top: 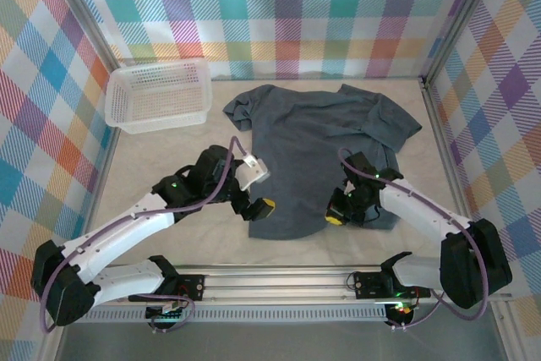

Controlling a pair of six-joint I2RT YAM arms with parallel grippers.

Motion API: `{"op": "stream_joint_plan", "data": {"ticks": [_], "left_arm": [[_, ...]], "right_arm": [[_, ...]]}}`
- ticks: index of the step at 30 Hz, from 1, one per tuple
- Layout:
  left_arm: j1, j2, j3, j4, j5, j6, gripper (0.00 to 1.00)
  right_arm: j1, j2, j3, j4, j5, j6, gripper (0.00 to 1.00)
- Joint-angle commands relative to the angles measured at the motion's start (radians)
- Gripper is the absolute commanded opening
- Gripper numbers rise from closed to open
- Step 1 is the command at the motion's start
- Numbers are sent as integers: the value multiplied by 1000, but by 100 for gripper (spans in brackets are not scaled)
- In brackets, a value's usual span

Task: Fold the inside-out t-shirt

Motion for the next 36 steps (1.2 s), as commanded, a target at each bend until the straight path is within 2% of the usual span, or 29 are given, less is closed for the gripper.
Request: {"op": "stream_joint_plan", "data": {"ticks": [1,4,8,12,14,17,24,28,29,32,36], "left_arm": [[-85,59,-46,93,29,21,100],[-151,162,-49,214,18,22,100],[-226,341,-38,394,-59,24,100],[-251,491,-32,574,-126,5,100],[-252,523,-30,625,-155,3,97],[-250,533,-24,644,-191,7,83],[-246,489,-41,612,-171,2,27],[-241,477,-50,600,-168,-8,4],[-240,477,-52,599,-167,-14,0],[-238,488,-51,608,-155,-33,0],[-238,515,-45,631,-136,-63,0]], "right_arm": [[4,-13,94,-43,6,-23,0],[4,13,124,-49,13,-37,0],[4,28,135,-43,5,-37,0],[4,13,133,-41,4,-33,1],[4,8,130,-42,0,-30,1],[4,-1,120,-41,2,-24,2],[2,-2,102,-43,18,-24,7],[2,1,101,-43,28,-30,9],[2,1,99,-42,32,-34,10],[2,-3,90,-40,50,-40,18],[1,-16,53,-35,77,-38,16]]}}
